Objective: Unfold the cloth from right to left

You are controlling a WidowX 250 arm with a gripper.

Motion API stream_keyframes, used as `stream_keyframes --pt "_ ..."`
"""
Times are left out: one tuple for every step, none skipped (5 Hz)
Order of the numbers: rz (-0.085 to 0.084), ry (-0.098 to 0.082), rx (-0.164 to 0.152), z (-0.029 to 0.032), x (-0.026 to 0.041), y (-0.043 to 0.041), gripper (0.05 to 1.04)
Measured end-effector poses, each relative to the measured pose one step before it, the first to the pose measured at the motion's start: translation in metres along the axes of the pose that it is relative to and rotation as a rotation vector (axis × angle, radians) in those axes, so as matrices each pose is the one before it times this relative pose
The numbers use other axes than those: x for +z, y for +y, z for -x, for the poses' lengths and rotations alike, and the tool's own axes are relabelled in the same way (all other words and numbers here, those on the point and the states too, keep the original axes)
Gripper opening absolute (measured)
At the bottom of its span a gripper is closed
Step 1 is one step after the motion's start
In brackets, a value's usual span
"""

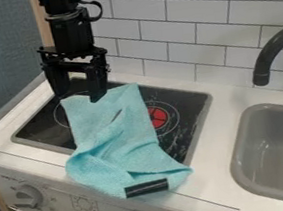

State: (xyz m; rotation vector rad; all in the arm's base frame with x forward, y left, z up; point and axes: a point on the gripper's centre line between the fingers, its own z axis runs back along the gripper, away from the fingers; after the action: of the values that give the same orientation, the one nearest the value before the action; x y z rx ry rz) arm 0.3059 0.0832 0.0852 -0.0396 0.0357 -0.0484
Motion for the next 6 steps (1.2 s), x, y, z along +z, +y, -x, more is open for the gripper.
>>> stream_keyframes --pt "0.0094 0.0325 0.0034 0.00383 -0.00897 -0.00132 0.999" --pt "0.0045 0.0394 0.0377 0.00499 -0.00972 -0.00956 0.999" --pt "-0.0076 0.0054 0.0651 0.00149 -0.00803 -0.00994 0.999" --pt "0.0026 -0.0188 0.0155 -0.0035 -0.0004 -0.00475 0.999" --pt "-0.0203 -0.0518 -0.0481 -0.00839 -0.00449 -0.01788 0.999" --pt "-0.0237 0.0183 -0.0302 -0.00168 -0.00851 -0.00443 0.999"
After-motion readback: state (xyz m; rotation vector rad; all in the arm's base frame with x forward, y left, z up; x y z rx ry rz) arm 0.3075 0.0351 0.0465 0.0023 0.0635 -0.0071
